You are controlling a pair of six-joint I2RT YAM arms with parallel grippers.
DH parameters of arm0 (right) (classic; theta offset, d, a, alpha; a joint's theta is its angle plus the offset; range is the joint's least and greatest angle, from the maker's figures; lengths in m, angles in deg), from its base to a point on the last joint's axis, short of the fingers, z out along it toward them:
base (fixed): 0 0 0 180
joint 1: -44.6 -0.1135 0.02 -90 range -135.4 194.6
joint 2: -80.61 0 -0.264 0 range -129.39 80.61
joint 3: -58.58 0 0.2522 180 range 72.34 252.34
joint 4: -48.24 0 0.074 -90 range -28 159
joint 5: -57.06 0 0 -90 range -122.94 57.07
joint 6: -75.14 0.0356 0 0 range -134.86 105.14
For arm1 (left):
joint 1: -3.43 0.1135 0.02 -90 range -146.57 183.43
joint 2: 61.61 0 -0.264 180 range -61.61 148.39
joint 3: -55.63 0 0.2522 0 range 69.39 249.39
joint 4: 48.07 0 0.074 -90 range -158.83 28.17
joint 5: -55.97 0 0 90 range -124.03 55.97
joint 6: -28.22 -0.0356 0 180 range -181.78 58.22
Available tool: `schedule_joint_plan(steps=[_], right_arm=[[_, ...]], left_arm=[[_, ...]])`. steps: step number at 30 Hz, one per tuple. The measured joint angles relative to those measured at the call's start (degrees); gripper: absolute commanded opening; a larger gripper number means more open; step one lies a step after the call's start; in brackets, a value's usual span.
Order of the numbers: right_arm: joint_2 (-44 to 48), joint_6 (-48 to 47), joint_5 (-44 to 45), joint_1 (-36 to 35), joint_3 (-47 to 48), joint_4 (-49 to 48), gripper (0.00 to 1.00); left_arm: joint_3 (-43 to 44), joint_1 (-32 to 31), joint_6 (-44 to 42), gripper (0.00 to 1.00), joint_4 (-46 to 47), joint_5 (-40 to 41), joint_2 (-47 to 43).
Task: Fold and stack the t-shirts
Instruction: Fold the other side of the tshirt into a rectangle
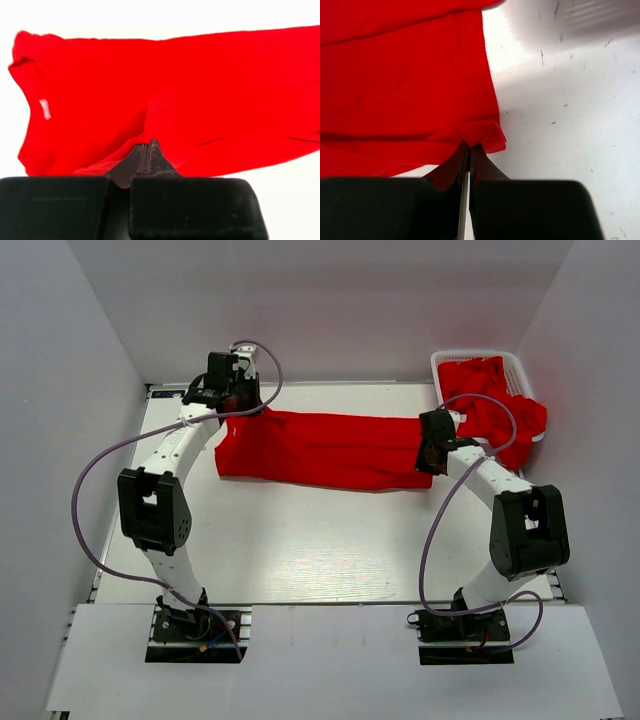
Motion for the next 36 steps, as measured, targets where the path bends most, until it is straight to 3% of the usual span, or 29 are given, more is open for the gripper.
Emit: schedule_joint_plan(steps=[12, 23, 24, 25, 26, 27, 29, 30, 32, 33, 35, 36], right_arm=[[-3.6, -0.8, 0.3, 0.9, 5.3, 1.2, 0.0], [-11.9, -1.3, -0.3, 2.0, 11.3, 1.2, 0.0], [-12.8, -1.2, -0.4, 2.2, 11.9, 1.2, 0.0], [-13.6, -1.3, -0.5, 2.3, 12.4, 1.2, 0.03], [-14.5, -1.2, -0.6, 2.4, 13.1, 1.6, 0.13], [-15.7, -1.1, -0.6, 2.5, 14.1, 1.9, 0.23], [-18.1, -0.9, -0.5, 2.6, 16.7, 2.9, 0.34], [-19.1, -0.9, -0.5, 2.7, 17.9, 3.1, 0.47], [-20.2, -0.9, -0.4, 2.7, 19.7, 3.8, 0.52], [-20.5, -1.1, -0.4, 2.7, 20.4, 4.1, 0.62], [-20.6, -1.5, -0.7, 2.7, 21.8, 4.5, 0.68], [-20.6, -1.7, -1.0, 2.7, 22.6, 4.7, 0.9]], left_arm=[[4.2, 2.7, -4.0, 0.0, 2.8, -0.7, 5.8], [4.7, 4.9, -9.8, 0.0, 13.9, -8.6, 14.1], [5.2, 5.1, -9.9, 0.07, 14.2, -8.4, 15.3], [6.0, 5.3, -9.9, 0.26, 14.2, -8.0, 16.5], [7.7, 5.6, -10.0, 0.89, 13.4, -7.1, 18.2], [10.1, 6.0, -9.8, 1.0, 12.1, -6.3, 20.3], [17.0, 6.7, -8.5, 1.0, 9.5, -4.2, 25.2], [20.2, 7.0, -8.3, 1.0, 8.6, -3.4, 27.6], [25.3, 7.8, -7.8, 1.0, 7.3, -2.4, 31.3], [26.5, 8.0, -7.5, 1.0, 6.6, -2.3, 32.2], [27.4, 8.6, -7.3, 1.0, 5.9, -2.6, 32.9], [27.5, 8.9, -7.0, 1.0, 5.6, -2.7, 33.0]])
